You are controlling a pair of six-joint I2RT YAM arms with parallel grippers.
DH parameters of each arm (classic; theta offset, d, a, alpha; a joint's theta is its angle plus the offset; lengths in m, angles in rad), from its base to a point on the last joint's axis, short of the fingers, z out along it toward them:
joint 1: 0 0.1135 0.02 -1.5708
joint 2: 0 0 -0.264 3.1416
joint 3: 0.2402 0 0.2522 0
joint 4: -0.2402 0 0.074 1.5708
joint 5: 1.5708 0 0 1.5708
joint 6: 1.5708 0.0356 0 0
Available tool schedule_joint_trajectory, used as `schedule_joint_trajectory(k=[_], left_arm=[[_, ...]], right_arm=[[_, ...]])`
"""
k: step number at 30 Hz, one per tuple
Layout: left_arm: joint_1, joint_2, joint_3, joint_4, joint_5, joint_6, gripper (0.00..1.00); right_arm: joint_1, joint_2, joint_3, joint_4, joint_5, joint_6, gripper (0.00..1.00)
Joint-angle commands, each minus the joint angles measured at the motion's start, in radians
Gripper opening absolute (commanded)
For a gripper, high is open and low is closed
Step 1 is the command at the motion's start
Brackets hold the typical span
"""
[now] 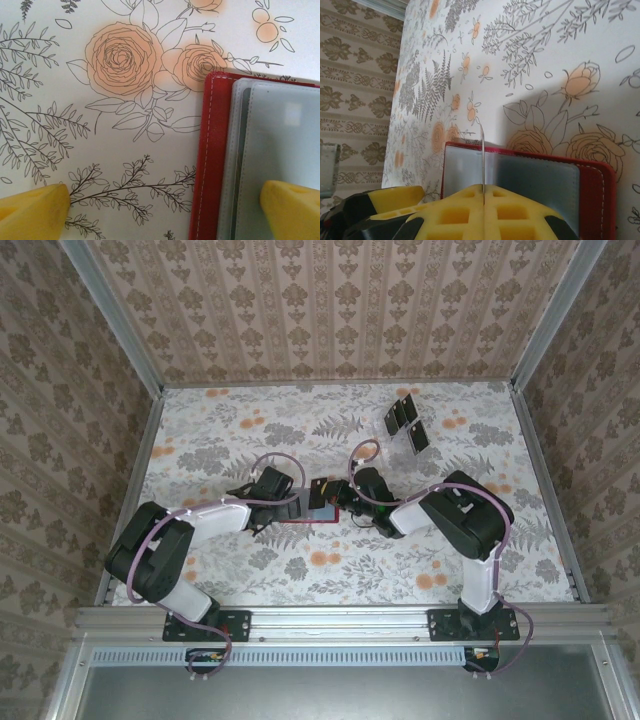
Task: Put the credit cards into the card holder
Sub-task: Insert the credit card into the card slot.
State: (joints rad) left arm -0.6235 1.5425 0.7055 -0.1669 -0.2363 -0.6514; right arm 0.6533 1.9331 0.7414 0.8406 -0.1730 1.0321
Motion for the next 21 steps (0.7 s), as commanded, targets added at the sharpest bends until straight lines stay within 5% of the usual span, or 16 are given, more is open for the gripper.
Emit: schedule_joint_trajectory(k=[1,21], left_arm=[[-0.004,0.014,-0.044,-0.072,-0.023,-0.005,1.0],[-0.004,0.011,-0.055,-0.063,-0.026,-0.01,1.0]], right_arm=[[0.012,0.025,0.016,0.048,-0.008,0.019,0.0],[0.032,0.044,-0.014,0.068,-0.012,0.046,0.0]])
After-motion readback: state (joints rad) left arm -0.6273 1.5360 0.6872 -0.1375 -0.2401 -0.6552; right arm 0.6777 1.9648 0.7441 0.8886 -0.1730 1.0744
